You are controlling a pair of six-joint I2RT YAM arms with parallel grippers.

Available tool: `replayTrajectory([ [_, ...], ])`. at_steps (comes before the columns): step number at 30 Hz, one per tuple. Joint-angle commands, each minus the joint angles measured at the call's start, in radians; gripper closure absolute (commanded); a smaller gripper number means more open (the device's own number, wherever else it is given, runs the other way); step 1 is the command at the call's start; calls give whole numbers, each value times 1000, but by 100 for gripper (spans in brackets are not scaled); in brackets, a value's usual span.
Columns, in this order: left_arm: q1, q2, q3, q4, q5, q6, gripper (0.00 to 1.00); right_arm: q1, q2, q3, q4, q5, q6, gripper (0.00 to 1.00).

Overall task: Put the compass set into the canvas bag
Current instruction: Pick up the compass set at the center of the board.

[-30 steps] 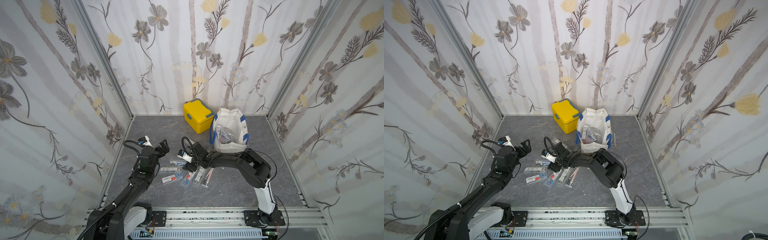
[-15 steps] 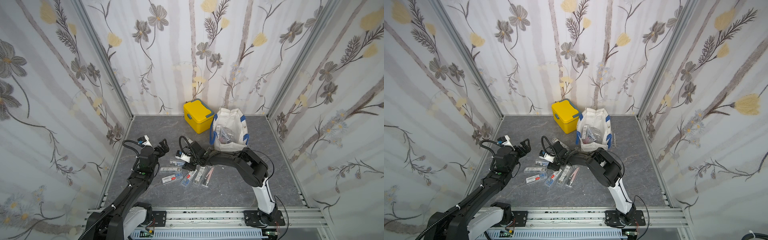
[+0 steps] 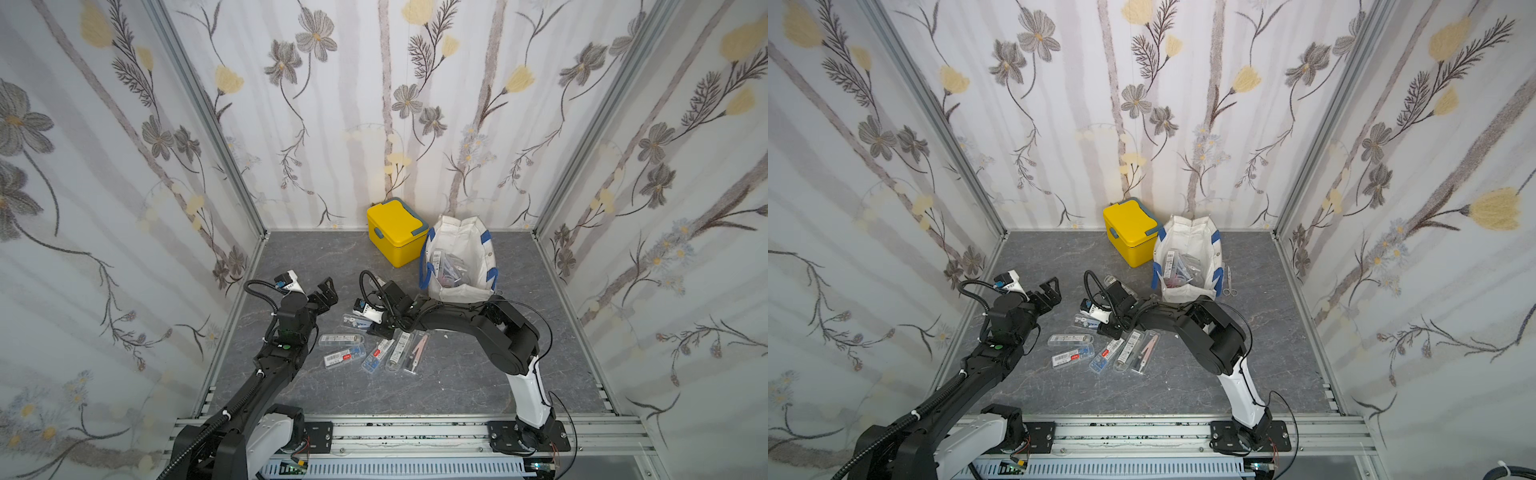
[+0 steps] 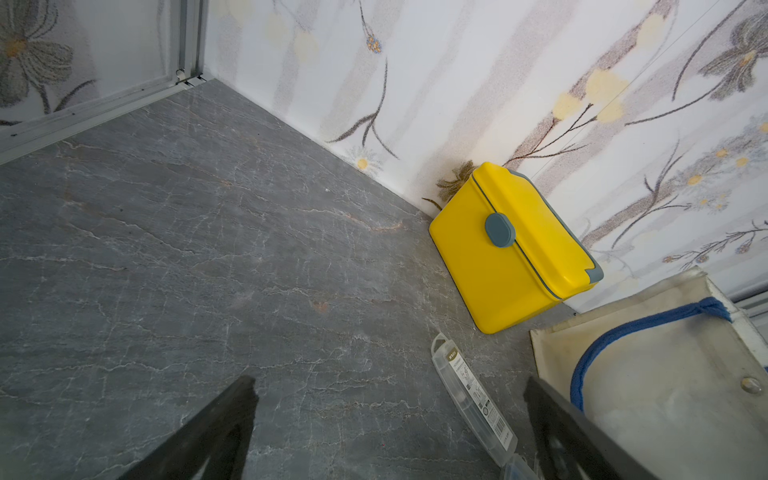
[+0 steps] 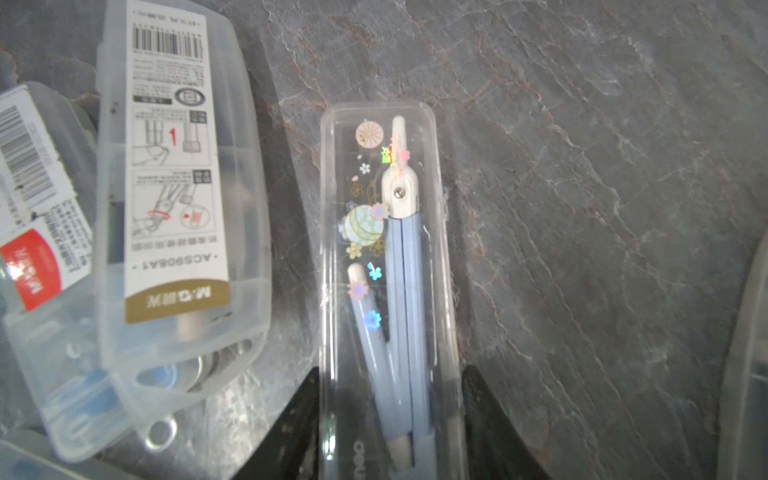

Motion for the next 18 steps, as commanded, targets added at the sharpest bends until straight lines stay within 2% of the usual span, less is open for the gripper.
replayTrajectory([
  [1, 1, -5, 2, 4, -11, 1, 0, 0, -43, -10, 31, 20, 20, 63],
  [10, 4, -24, -12, 19, 0, -7, 0, -4, -176, -15, 63, 143, 86, 62],
  [18, 4, -86, -39, 98, 55, -39, 0, -30, -329, -4, 61, 282, 154, 62],
])
